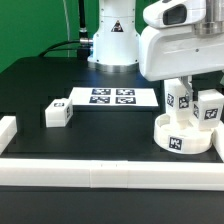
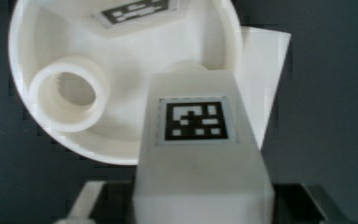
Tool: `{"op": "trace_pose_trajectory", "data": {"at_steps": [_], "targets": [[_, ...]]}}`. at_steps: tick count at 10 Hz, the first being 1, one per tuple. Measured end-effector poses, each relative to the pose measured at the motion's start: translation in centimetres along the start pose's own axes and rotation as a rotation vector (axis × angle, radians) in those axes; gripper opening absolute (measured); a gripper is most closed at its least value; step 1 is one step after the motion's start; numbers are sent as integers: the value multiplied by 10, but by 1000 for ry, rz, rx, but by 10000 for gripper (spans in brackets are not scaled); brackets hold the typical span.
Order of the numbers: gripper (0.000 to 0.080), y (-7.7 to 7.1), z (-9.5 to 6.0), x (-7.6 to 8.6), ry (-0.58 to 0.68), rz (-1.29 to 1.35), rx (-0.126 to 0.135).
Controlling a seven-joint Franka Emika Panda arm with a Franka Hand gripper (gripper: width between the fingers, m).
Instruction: Assemble stool
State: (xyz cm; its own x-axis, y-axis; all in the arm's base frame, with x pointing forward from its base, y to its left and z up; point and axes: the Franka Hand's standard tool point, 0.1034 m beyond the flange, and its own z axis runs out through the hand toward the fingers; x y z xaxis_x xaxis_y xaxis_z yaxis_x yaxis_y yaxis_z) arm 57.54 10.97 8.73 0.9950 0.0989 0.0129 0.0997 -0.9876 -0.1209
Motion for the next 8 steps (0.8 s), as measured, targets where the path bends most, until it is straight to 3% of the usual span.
{"op": "trace_pose_trajectory", "data": {"at_steps": [8], "targets": [[337, -1, 2, -2, 3, 575, 20]]}}
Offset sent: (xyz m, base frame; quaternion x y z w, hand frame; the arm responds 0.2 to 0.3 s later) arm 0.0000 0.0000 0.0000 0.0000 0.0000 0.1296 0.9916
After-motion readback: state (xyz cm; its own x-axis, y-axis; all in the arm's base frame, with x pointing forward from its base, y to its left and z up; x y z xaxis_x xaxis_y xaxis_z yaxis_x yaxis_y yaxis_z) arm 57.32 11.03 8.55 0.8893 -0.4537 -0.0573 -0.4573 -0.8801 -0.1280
